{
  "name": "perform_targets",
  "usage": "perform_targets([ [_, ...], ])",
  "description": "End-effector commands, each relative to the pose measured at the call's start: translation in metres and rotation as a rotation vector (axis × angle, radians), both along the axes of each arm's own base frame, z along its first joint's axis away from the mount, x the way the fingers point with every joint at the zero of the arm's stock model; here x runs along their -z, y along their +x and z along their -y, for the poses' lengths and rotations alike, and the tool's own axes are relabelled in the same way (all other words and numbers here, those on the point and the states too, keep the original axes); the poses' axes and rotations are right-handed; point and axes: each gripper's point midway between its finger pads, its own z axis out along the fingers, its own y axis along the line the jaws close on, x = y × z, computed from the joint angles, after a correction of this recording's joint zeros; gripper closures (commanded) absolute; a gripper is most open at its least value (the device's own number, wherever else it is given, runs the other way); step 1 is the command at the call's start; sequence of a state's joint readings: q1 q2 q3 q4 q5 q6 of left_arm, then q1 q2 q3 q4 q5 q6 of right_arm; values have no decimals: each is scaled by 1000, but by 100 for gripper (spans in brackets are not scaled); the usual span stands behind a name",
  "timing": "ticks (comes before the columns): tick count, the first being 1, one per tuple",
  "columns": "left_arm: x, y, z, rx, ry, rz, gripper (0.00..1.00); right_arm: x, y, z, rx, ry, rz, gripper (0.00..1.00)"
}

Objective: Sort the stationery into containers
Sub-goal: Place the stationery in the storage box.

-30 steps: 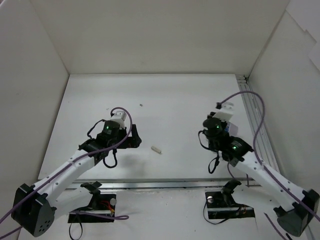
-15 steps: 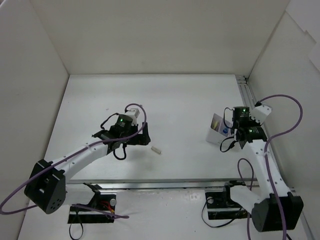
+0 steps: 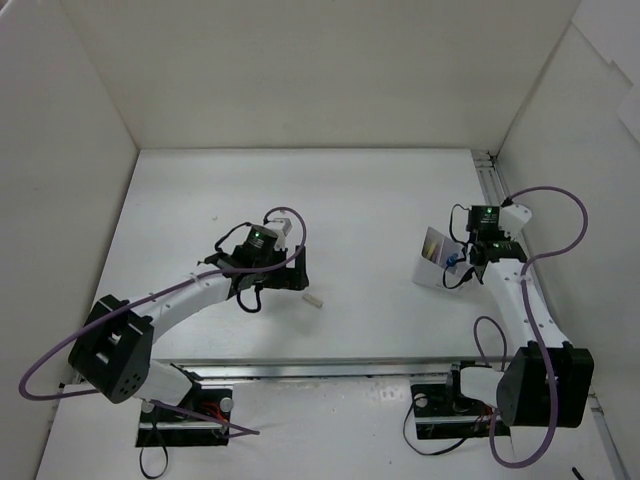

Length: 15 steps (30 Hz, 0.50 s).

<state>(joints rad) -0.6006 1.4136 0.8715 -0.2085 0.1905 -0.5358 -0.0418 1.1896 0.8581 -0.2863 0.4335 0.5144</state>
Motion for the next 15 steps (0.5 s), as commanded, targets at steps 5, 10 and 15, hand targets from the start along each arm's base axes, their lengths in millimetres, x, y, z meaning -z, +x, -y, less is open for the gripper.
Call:
perform_targets([
  [5,-31,11,25,65,-26,102,0,19,23,-14,-77,91,7,98],
  [10,-31,8,28,83,1,108,0,18,18,-18,-84,112,27,67],
  [15,-29,8,31,89,14,107,0,3,11,-14,-68,91,81,50],
])
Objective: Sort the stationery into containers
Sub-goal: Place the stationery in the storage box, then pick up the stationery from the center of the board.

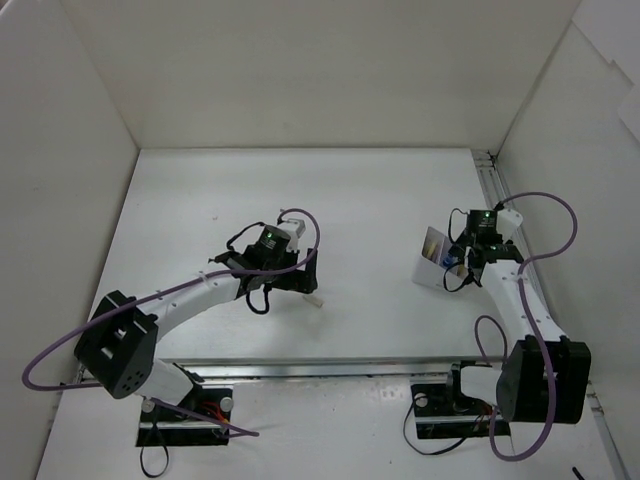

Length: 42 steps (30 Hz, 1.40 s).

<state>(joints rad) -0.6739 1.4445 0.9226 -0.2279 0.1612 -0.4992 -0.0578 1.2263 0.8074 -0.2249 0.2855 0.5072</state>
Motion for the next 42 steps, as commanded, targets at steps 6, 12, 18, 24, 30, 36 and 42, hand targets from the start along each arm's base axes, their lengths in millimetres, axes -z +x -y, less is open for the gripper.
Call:
perform_targets([
  [6,-21,9,22,51,-12,72,0,-49,-6,4,17,-15,177,31],
  [12,-5,4,33,100,33,53,1,-75,-19,-1,2,-2,255,2],
  [18,18,0,45,139,111,37,10,-82,-23,-8,-30,13,279,2],
  [24,23,16,34,14,84,-51,22,-75,-24,-10,-39,15,254,2],
  [30,26,12,31,-46,38,-156,24,-76,-24,-9,-40,10,254,2],
  [36,41,-5,37,-41,34,-296,29,-76,-24,-11,-45,11,256,2],
  [42,54,-13,40,-56,35,-375,44,-80,-26,-11,-46,5,269,2],
])
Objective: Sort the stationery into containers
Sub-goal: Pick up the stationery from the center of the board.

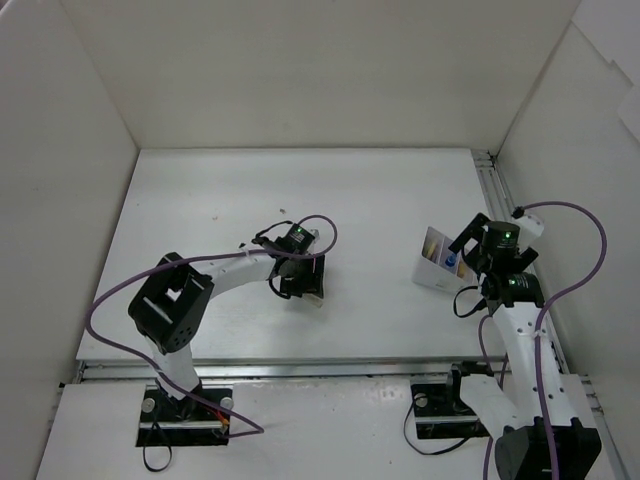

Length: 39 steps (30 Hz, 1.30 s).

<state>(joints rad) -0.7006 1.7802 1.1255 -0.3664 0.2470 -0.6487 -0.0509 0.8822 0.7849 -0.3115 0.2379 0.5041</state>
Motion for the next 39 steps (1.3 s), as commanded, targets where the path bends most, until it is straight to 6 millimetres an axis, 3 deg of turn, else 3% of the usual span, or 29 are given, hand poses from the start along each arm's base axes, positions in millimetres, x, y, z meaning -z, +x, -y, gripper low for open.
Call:
perform_targets([
  [1,-4,-8,9,-9,-36,-63,47,-10,3,0,1,-13,39,2],
  [4,-1,-8,12,-4,-47,-71,63,-10,2,1,6,-17,37,2],
  [7,-1,-6,13,0,-48,-67,93,-9,1,1,6,-18,37,2],
  [8,-2,-6,13,2,-49,-64,98,-10,1,1,5,-20,38,2],
  [14,-20,1,18,24,-90,2,100,-17,-3,-4,-29,-30,64,2],
  [18,-36,7,20,50,-118,67,100,-24,-3,-20,-135,-24,88,2],
  [22,-69,20,21,59,-154,166,100,-32,1,-79,-455,-33,98,2],
  [23,-78,23,23,65,-170,190,100,-31,-3,-108,-590,-14,98,2],
  [26,-110,32,22,72,-211,275,100,-32,-7,-148,-793,16,105,2],
  [27,-117,39,18,51,-215,307,100,-33,-12,-171,-892,63,118,2],
  [29,-140,44,15,42,-243,374,100,-34,-15,-193,-987,121,137,2],
  [31,-162,47,12,39,-268,450,100,-41,-22,-229,-1147,217,207,2],
  [32,-170,52,7,20,-270,481,100,-44,-32,-247,-1237,270,218,2],
  [34,-195,54,5,4,-310,547,100,-48,-28,-263,-1260,319,243,2],
  [39,-223,64,-7,-119,-310,596,100,-48,-26,-316,-1345,305,255,2],
])
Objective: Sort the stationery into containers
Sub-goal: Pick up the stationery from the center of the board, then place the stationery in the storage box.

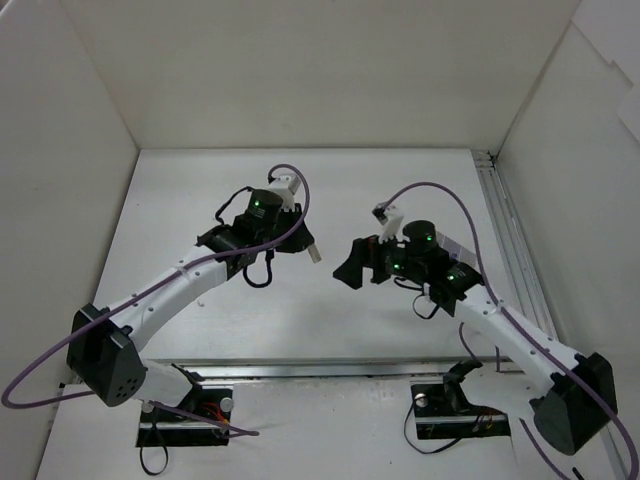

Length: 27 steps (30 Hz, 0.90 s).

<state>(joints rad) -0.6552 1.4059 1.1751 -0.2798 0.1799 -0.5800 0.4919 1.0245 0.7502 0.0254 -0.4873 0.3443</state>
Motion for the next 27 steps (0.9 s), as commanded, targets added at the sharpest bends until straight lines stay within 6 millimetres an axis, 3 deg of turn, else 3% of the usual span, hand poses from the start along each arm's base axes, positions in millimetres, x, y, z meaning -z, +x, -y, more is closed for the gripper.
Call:
perform_targets([
  [1,-56,19,-1,-78,-82,128,100,-34,10,-48,-92,77,122,2],
  [6,-64,15,2,-60,-99,142,100,-32,31,-76,-57,-8,190,2],
  [14,-61,8,5,-21,-110,132,100,-35,51,-95,-5,-86,274,5],
  [16,-60,4,8,-8,-111,133,100,-31,53,-98,-12,-99,269,13],
  [19,-60,2,7,-6,-112,134,100,-32,53,-105,-16,-85,282,33],
  [20,-62,1,7,1,-115,138,100,-33,52,-108,-17,-74,286,40],
  [21,-61,1,8,8,-116,138,100,-34,53,-108,-10,-60,297,54],
  [27,-50,-2,9,17,-108,114,100,-37,52,-108,8,-51,298,96],
])
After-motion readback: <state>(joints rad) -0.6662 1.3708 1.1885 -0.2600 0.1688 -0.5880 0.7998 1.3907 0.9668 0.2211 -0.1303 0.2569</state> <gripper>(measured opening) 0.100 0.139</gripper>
